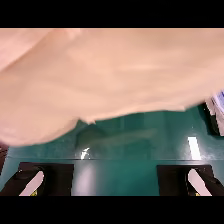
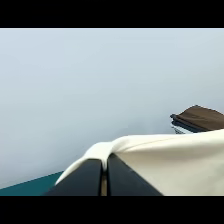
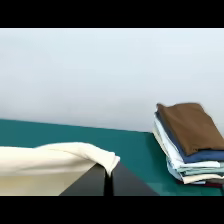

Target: Fold the shirts.

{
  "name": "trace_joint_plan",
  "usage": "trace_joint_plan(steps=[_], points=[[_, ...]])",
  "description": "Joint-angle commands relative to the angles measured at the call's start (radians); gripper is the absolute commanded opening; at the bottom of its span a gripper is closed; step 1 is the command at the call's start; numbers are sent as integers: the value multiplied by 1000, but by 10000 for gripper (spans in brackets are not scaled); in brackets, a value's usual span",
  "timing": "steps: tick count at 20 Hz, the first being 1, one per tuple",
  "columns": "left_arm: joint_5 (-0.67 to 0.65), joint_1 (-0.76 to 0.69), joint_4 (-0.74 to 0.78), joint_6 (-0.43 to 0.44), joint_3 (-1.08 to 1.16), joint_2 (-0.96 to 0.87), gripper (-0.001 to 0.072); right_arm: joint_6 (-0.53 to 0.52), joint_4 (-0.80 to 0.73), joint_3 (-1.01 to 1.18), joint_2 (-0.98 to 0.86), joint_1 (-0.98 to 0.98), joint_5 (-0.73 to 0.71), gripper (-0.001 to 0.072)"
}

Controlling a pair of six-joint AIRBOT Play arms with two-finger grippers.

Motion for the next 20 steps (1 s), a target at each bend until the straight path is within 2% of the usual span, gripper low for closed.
trace_joint_plan(steps=[1, 4, 7, 11, 13, 16, 20], points=[[5, 0, 2, -19, -98, -2, 22, 31, 3, 57, -76, -23, 71, 19], [-24, 0, -22, -19, -348, -30, 23, 31, 0, -93, -171, -14, 146, 20], [-86, -3, -58, -12, -548, -140, 23, 31, -26, -239, -311, 43, 203, 19], [-69, -52, -58, 103, -673, -386, 23, 31, -37, -368, -541, 125, 197, 20], [12, -60, -65, 113, -673, -538, 23, 31, -36, -375, -673, 150, 169, 20], [224, -60, -91, 113, -664, -734, 24, 31, -34, -297, -847, 179, 107, 19], [368, -59, -136, 114, -645, -843, 23, 31, -36, -123, -988, 201, 33, 19]])
